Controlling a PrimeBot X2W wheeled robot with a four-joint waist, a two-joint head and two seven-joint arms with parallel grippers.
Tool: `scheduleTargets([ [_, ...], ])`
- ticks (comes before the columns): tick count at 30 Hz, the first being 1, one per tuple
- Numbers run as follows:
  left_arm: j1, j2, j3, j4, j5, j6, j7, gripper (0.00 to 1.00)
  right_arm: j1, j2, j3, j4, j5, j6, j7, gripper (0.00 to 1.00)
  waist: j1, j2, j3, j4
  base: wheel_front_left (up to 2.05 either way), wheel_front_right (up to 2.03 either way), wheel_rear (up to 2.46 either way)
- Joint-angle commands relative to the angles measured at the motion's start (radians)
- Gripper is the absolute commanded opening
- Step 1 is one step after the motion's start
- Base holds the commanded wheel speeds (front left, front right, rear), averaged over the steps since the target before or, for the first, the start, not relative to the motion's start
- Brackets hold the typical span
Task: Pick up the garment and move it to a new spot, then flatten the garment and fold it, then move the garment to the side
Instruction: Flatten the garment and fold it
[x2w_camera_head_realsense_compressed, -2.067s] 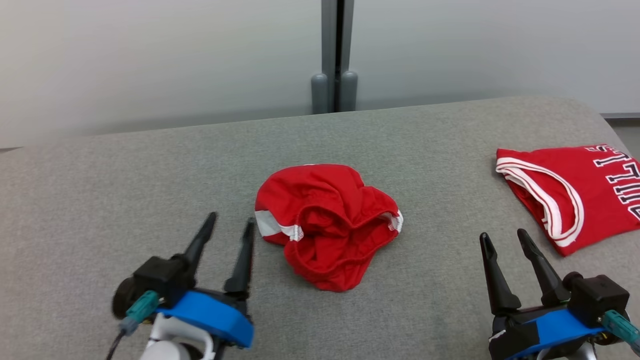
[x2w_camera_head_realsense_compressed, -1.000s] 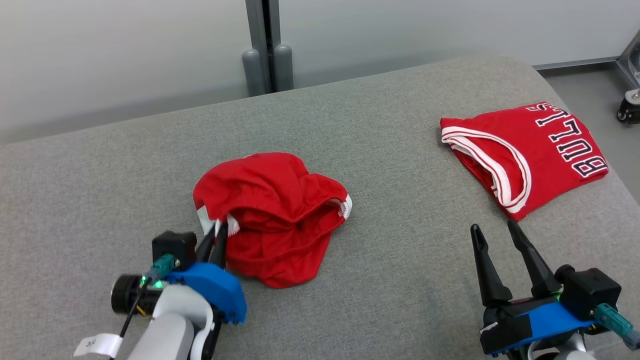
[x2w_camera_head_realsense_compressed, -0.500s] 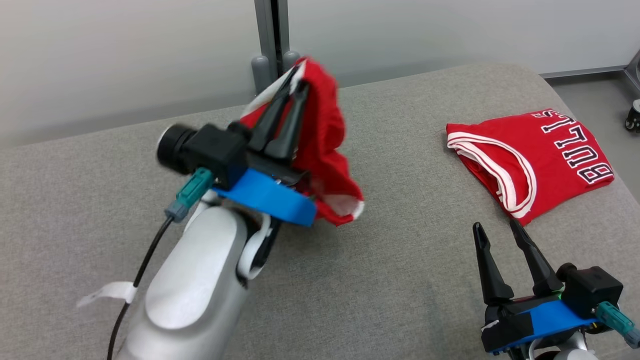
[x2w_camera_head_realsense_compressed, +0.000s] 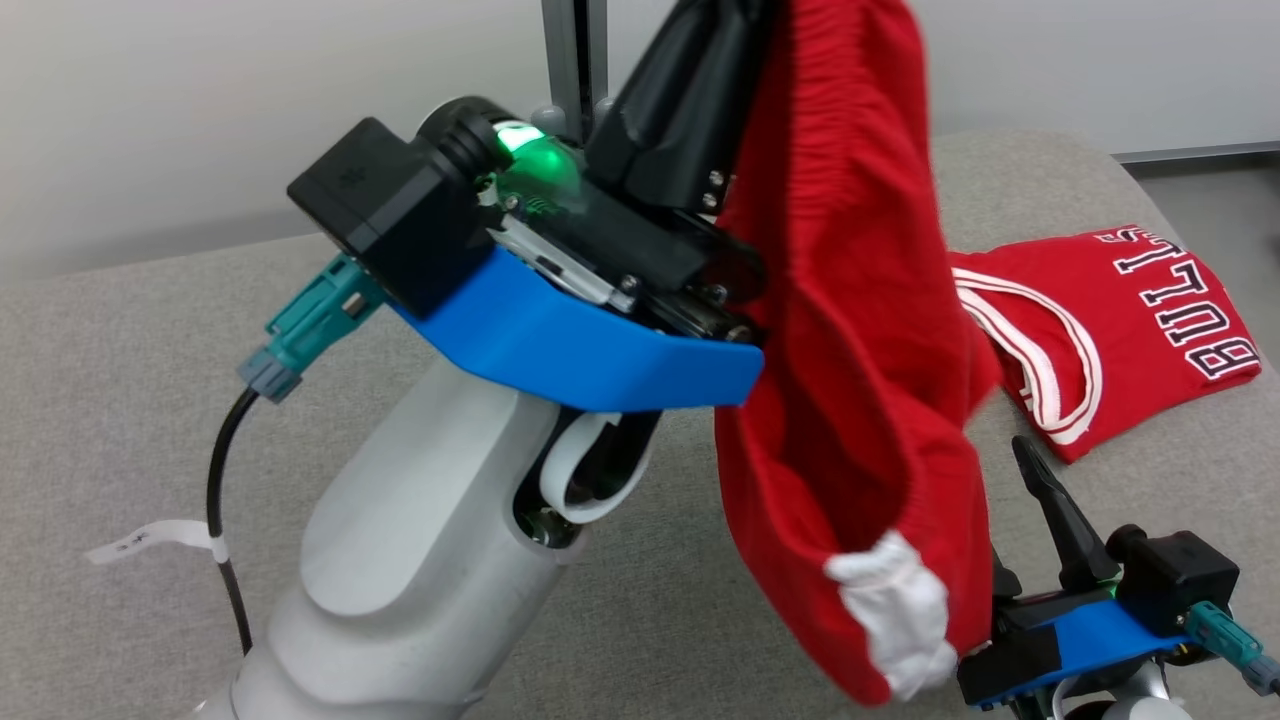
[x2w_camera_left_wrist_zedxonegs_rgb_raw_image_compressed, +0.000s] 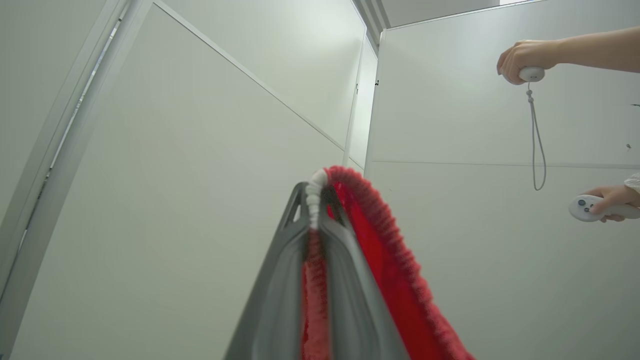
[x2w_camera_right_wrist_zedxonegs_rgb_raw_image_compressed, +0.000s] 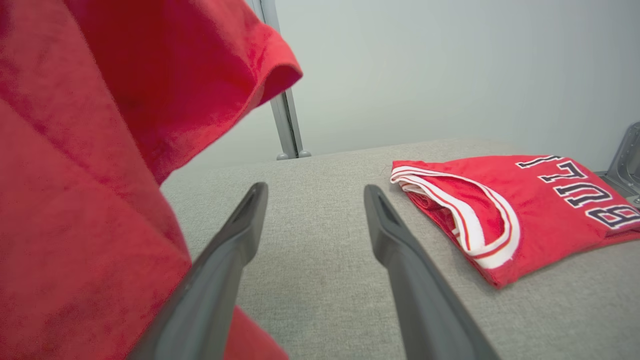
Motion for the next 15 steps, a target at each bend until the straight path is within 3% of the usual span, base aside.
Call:
scheduleTargets([
  [1, 0.011, 0.004, 0.009, 0.012, -0.006, 0.006, -0.005, 0.0, -0.015, 0.001, 0.001, -0.001, 0.002, 0.001, -0.001, 1.0, 0.0001, 0.0, 0.004, 0.005, 0.0, 0.0, 0.0],
  [15, 0.217, 0.16, 0.117, 0.504, 0.053, 0.067, -0.028, 0.0, -0.039, 0.0, 0.024, 0.005, -0.002, 0.001, 0.003, 1.0, 0.0001, 0.0, 0.028, 0.047, 0.0, 0.0, 0.0],
])
